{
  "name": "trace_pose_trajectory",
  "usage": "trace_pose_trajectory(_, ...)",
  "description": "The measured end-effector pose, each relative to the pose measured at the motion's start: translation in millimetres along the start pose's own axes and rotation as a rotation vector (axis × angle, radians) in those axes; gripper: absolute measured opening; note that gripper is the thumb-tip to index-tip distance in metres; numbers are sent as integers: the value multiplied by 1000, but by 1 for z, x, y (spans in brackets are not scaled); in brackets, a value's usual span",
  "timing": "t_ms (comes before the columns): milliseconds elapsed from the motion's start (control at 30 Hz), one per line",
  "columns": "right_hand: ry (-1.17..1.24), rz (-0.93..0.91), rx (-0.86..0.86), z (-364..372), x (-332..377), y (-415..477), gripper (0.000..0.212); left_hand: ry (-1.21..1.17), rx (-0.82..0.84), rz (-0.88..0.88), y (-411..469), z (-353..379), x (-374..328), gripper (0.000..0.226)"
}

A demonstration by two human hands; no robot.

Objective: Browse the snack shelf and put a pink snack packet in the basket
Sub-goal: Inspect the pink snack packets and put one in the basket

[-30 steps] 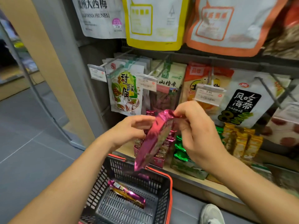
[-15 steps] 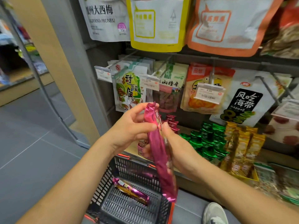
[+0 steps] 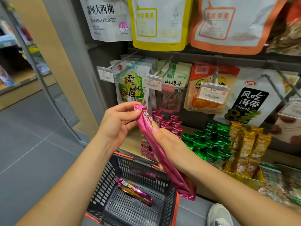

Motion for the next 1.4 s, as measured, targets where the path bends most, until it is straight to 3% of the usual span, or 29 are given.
trace_pose_trajectory(167, -76, 38, -27, -5, -6, 0, 52, 144, 80, -12, 0, -3, 1, 19)
trace_pose_trajectory(367, -114, -10, -90, -14, -9, -4, 33, 225, 193, -49, -6, 3, -2, 26)
trace_pose_trajectory(633, -301, -96, -197, -14, -4, -7, 51, 165, -96, -45, -4, 6, 0, 13)
trace_pose_trajectory(867, -226, -35, 132, -2, -9, -15, 66, 33, -397, 37, 5, -17, -5, 14)
trace_pose_trajectory(933, -265, -42, 80, 0, -9, -16, 64, 138, -353, 30, 6, -22, -3, 15)
trace_pose_trajectory(1067, -500, -73, -122, -1, -15, -15, 67, 368, -32, -205, 4, -22, 5, 40)
trace_pose_trajectory(1133, -527, -110, -151, 1, -17, -16, 63, 401, -2, -217, 3, -21, 8, 38)
trace_pose_trajectory(1233, -329, -95, -112, 2, -15, -13, 48, 310, -197, -136, 5, -24, 5, 16)
trace_pose_trajectory(1400, 100, 100, 29, -4, -13, -9, 21, 196, -470, -95, 9, -35, 0, 11)
Point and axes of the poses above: each hand's wrist, its own y-axis towards the middle knuckle, its own z-axis out of the palm, x = y × z, the point moved 3 cm from there along y, towards the middle knuckle, and after that the axes turned 14 degrees about z, right-handed, at the moved point
